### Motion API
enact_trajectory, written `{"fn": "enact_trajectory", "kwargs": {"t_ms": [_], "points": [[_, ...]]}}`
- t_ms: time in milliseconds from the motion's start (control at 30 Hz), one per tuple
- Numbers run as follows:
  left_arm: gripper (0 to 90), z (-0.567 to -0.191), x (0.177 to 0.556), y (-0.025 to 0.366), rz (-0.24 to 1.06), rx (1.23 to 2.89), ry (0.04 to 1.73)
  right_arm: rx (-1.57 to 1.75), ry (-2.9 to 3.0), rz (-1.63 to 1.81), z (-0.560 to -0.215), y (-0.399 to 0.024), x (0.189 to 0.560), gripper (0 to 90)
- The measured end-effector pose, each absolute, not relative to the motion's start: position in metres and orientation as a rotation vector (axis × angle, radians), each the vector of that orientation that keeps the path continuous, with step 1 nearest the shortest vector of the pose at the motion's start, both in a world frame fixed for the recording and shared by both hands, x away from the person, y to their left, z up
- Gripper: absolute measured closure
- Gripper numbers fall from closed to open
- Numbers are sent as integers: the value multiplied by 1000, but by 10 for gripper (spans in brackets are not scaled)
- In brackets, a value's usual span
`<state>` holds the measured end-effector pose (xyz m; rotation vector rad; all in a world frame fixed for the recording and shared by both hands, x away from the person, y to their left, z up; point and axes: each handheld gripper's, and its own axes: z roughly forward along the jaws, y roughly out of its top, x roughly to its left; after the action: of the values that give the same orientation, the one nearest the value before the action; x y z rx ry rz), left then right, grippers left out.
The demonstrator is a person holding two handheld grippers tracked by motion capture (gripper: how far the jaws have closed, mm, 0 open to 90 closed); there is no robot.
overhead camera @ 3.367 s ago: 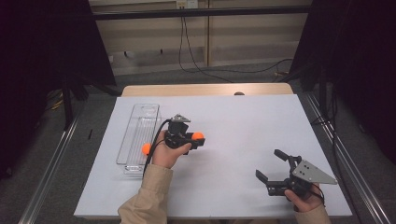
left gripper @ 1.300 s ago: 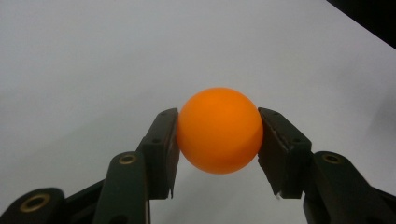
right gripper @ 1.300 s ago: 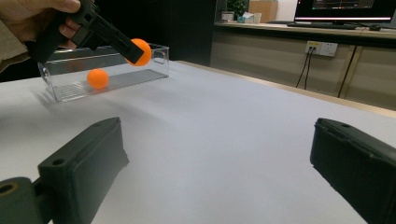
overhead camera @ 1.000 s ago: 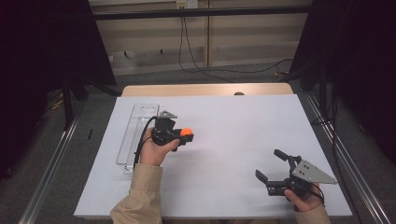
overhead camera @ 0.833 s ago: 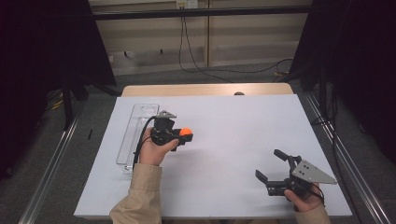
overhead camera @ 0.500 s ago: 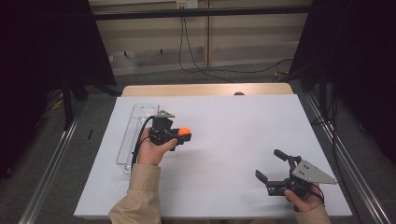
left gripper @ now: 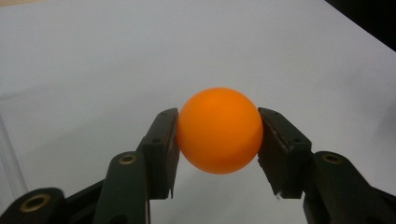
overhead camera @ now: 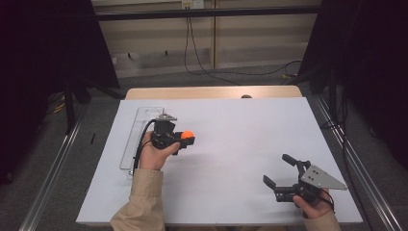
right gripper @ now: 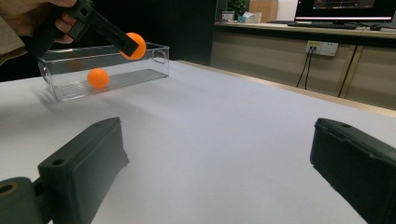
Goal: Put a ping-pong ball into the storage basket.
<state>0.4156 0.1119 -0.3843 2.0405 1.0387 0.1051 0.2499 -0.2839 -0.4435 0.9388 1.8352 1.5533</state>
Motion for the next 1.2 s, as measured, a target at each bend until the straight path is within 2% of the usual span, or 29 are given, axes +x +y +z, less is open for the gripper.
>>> {"fn": "enact_trajectory", "kwargs": {"t_ms": [1200], "points": [[508,-378,416,134,149,2012,1093,940,1834,1554,-444,-284,250,27]]}}
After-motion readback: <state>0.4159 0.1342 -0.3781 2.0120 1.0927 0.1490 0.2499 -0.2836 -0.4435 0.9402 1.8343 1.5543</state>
